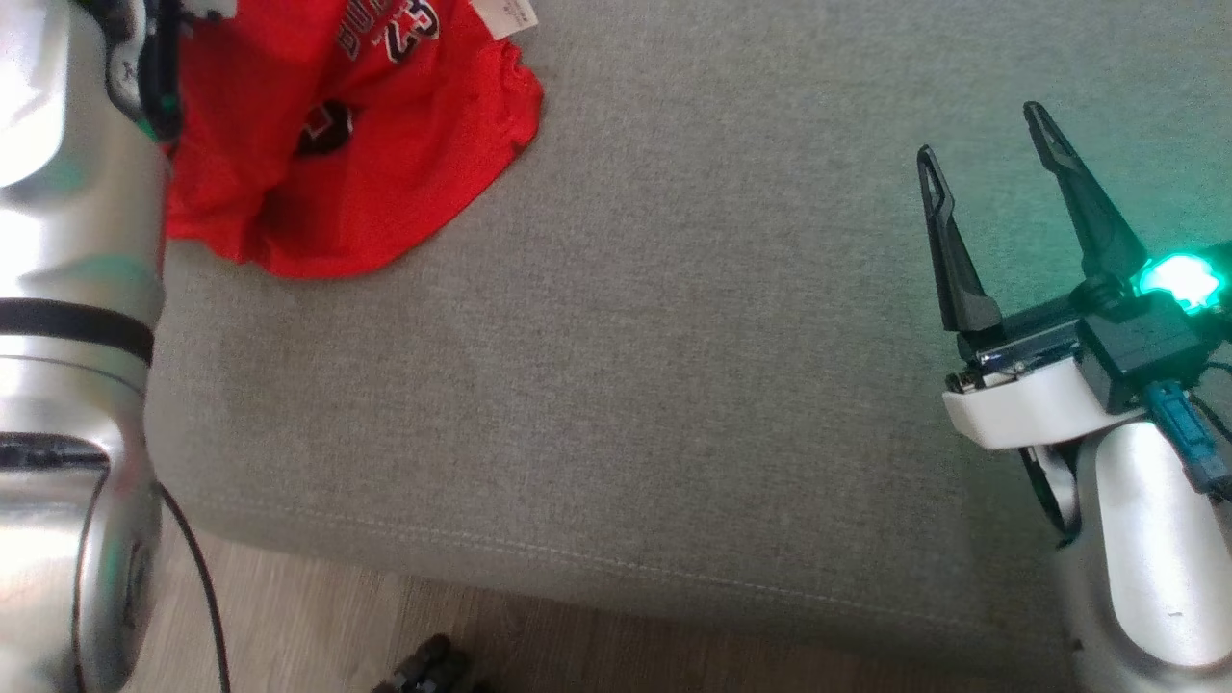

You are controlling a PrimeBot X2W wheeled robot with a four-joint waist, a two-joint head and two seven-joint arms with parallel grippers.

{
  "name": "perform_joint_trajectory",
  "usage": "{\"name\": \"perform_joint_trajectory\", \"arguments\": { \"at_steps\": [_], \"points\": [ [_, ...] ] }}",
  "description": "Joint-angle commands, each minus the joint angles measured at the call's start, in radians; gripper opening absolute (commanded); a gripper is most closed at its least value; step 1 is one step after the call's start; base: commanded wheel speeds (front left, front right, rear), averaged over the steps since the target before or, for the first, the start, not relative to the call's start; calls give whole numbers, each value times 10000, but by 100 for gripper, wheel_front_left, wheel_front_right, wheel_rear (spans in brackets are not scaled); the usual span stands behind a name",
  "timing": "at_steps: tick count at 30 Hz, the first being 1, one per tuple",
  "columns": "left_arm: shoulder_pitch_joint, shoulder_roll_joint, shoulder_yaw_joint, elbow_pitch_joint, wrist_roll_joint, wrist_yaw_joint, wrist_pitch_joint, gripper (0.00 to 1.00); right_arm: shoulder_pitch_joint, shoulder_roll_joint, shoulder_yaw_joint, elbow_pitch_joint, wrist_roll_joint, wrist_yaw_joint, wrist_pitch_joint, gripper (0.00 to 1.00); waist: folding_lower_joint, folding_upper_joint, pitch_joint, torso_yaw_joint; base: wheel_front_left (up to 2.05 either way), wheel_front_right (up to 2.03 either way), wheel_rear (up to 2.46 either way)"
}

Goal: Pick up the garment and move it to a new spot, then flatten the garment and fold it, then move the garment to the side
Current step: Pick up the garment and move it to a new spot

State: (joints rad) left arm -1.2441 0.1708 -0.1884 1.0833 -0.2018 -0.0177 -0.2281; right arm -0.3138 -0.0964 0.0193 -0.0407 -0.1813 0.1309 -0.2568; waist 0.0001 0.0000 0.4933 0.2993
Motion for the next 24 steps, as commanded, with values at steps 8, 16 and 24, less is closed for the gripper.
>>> {"name": "perform_joint_trajectory", "arguments": {
  "at_steps": [8,16,24],
  "points": [
    [-559,1013,-195,-1652,282,4,-116,0,388,413,252,-224,372,-2,-49,100,-1,0,-1038,-733,0,0,0],
    [-536,1062,-695,-3971,498,-155,588,0,311,457,227,-421,942,-2,-49,100,-1,0,-1377,-1698,0,0,0],
    [-219,953,-987,-6236,393,-220,1629,0,342,459,330,-633,1516,-2,-49,100,-1,0,-1549,-3034,0,0,0]
  ]
}}
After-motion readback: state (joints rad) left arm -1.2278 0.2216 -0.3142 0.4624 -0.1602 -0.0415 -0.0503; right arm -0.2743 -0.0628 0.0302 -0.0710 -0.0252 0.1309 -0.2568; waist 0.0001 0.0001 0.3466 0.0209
